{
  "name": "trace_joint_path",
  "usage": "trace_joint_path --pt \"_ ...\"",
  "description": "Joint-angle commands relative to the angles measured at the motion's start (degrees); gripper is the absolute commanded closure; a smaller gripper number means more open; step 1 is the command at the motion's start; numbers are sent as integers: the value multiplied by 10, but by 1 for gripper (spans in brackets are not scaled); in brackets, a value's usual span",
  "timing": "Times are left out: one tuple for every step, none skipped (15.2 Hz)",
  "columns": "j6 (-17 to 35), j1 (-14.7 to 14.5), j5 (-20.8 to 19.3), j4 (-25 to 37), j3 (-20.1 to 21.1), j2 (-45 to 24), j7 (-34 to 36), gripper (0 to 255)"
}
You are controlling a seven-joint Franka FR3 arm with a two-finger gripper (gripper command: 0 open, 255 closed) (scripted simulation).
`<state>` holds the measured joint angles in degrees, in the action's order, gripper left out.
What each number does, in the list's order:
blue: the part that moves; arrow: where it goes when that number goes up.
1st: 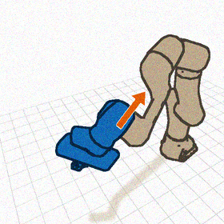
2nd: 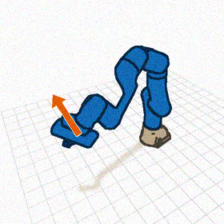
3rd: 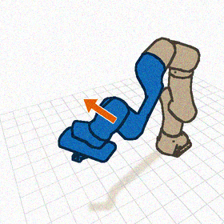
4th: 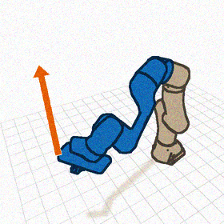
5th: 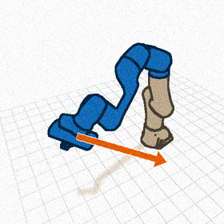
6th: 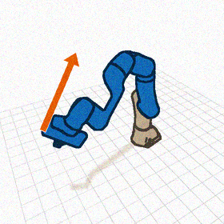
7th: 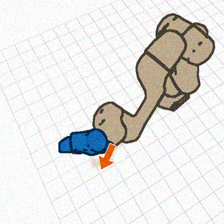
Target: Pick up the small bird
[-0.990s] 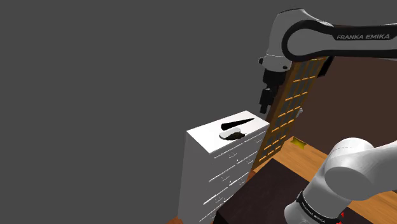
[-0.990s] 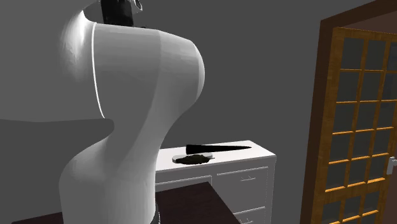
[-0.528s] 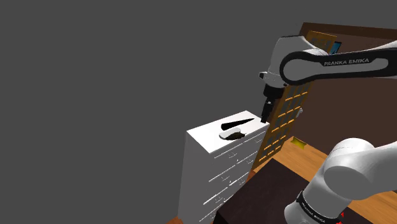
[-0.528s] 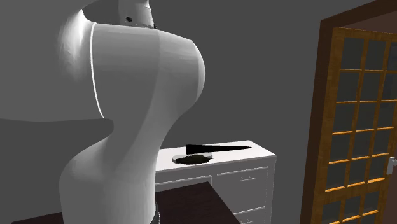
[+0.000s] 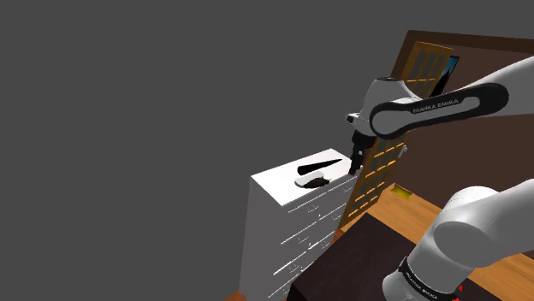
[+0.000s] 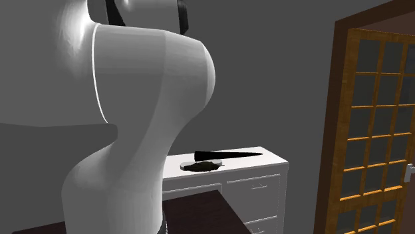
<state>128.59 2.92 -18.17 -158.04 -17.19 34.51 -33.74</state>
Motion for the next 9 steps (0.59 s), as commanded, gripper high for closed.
trace_joint_path --pt "62 2 -14 -5 -31 -40 -37 0" --pt "90 1 -18 -5 -45 -62 -55 0" --pt "119 -2 -21 -3 -61 -85 -74 0" --pt "147 -5 -20 0 -76 -110 -94 0" --pt "176 -11 -16 4 -92 -136 -116 0" --pt "204 -19 -9 10 -108 -162 -140 0" --pt "231 -29 4 16 -125 -190 -167 0" --pt "258 -41 23 24 -143 -218 -198 0" --pt "283 -57 50 32 -162 -248 -235 0"
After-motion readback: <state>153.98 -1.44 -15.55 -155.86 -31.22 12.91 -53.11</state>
